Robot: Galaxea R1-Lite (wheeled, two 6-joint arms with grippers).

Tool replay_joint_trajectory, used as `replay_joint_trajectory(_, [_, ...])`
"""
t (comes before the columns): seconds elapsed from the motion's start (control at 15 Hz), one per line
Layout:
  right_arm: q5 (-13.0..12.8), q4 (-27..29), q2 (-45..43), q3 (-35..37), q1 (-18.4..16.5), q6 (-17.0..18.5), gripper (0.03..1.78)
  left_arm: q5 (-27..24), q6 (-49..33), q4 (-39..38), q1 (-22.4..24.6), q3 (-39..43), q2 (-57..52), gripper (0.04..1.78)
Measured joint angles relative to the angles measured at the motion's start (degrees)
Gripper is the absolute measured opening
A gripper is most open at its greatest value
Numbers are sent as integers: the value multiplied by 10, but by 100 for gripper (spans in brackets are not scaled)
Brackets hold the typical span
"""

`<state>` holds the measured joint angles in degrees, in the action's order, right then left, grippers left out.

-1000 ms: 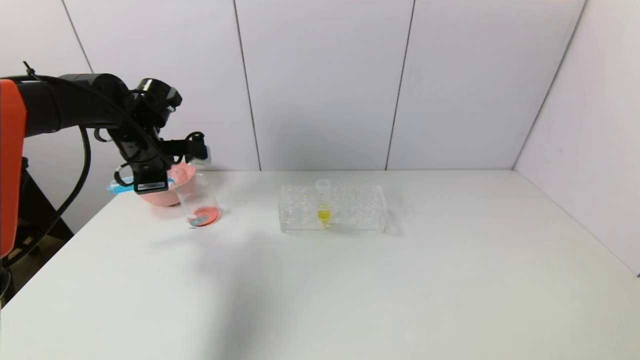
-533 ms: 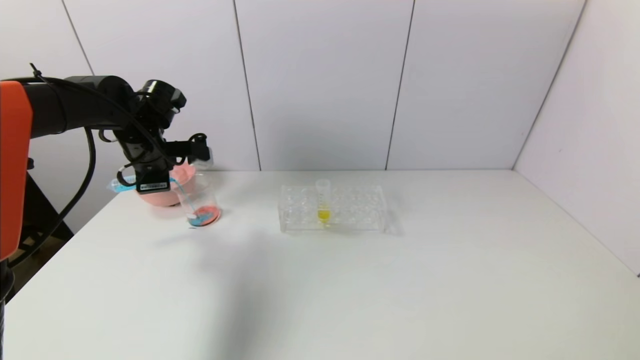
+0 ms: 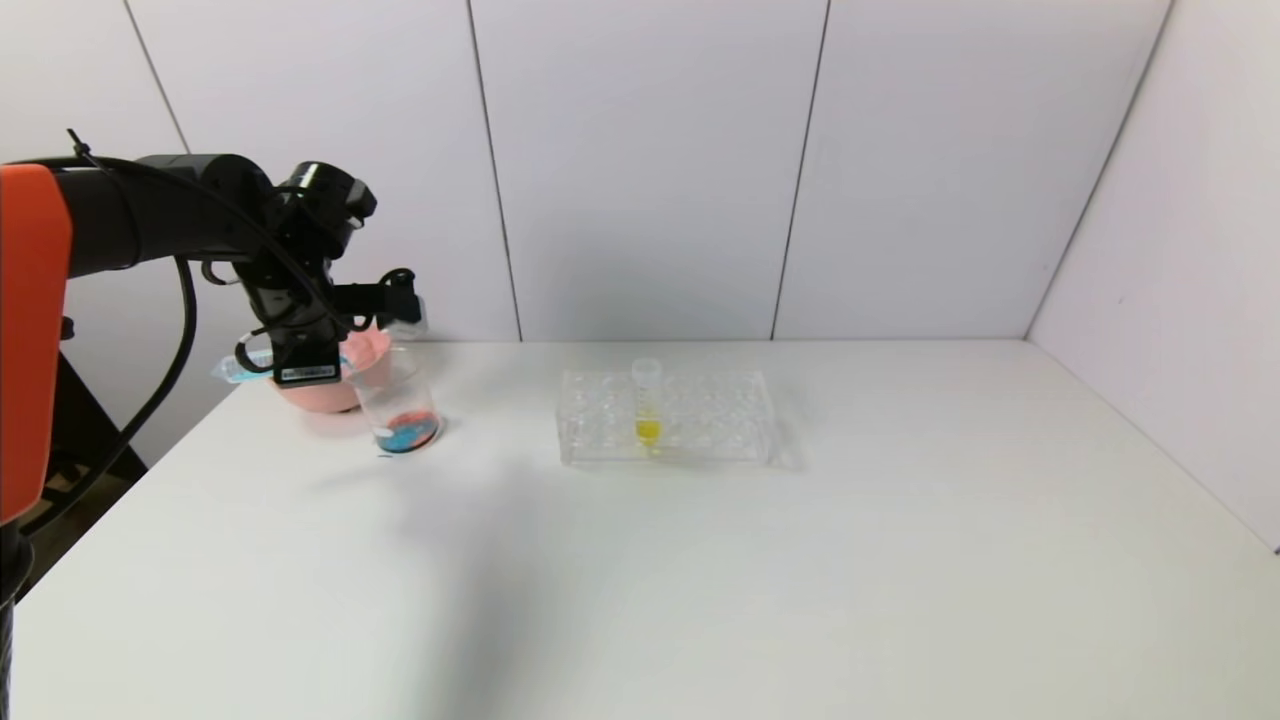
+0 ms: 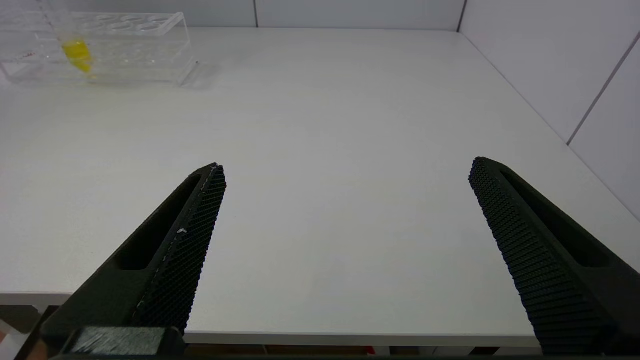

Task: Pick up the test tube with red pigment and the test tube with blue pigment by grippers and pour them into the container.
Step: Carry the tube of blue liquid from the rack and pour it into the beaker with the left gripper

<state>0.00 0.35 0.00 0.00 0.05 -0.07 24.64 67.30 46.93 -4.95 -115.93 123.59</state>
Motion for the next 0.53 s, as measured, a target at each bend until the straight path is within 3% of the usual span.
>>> replay_joint_trajectory(0.53, [0, 0, 0, 0, 0, 0, 178, 17, 0, -4, -3, 0, 0, 45])
